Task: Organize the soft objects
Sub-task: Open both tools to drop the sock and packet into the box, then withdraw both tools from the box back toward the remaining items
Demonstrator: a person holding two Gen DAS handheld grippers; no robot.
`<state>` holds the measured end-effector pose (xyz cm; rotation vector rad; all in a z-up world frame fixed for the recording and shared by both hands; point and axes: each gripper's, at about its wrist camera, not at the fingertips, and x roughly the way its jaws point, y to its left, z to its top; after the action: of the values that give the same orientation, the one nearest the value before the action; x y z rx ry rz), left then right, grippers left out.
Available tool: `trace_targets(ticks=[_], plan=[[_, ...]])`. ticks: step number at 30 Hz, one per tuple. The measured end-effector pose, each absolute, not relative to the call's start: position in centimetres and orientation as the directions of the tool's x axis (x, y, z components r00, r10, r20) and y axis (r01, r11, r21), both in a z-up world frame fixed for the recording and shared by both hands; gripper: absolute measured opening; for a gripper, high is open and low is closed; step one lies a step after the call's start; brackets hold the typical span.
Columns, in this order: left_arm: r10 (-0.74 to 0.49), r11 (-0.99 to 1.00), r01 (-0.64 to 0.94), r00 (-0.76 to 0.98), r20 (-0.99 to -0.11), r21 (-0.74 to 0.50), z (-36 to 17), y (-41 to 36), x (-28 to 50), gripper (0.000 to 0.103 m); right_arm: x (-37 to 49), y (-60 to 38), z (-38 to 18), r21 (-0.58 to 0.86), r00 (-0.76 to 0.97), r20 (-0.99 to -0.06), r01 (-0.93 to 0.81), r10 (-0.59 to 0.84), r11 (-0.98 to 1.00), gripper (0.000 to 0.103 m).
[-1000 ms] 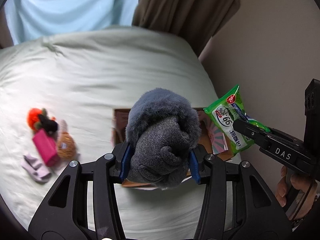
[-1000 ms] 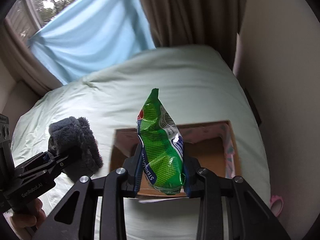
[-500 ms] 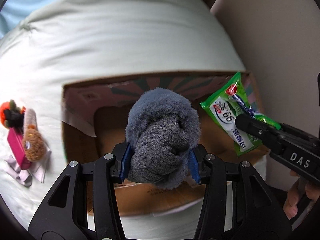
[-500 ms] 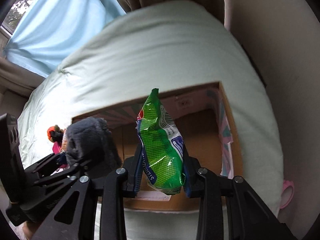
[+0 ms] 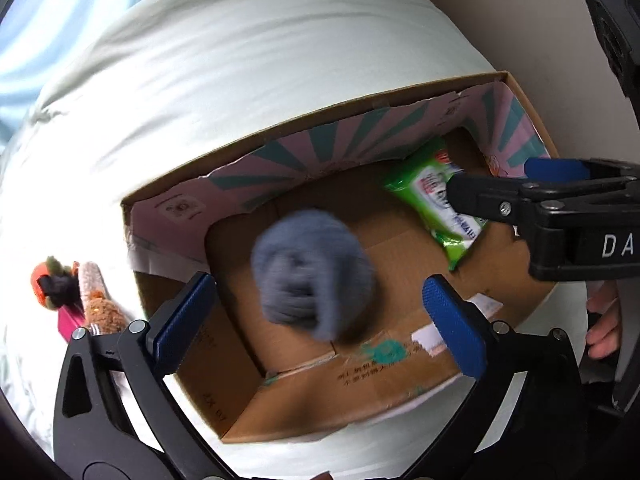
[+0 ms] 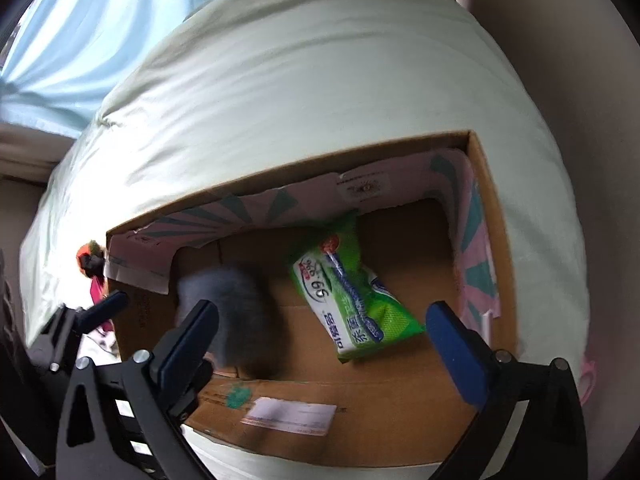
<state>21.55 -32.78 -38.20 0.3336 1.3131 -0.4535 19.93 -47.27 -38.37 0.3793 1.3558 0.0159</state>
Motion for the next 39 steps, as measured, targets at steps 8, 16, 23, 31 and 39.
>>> trace_targets(ticks=[8,16,23,31,39], plan=[[-0.169,0.883,0.465,0.180,-0.969,-0.067,-36.3,-31.7,20.8,0.103,18.2,-48.5,-36.8,0.282,0.282,-0.935,0.223,0.215,0.933,0.103],[-0.215,0.876,0.474,0.223,-0.951,-0.087,-32.6,-30.0,19.9,0.103,16.1,-48.6,-32.9,0.264,0.328,-0.926,0.212,0.186,0.941,0.103],[-0.286,0.880,0.461,0.333,-0.899,-0.110,-25.2,-26.8,17.4,0.103,14.3,-46.0,-25.0,0.184,0.419,-0.904,0.192,0.089,0.964,0.103],[-0.332,0.909,0.397,0.504,-0.797,-0.128,-15.4,-20.0,13.4,0.103,10.1,-41.4,-14.8,0.126,0.585,-0.811,0.142,0.019,0.982,0.103],[-0.318,0.935,0.334,0.644,-0.695,-0.118,-8.4,-11.1,9.1,0.103,5.7,-34.7,-8.6,0.104,0.687,-0.726,0.100,0.007,0.990,0.103]])
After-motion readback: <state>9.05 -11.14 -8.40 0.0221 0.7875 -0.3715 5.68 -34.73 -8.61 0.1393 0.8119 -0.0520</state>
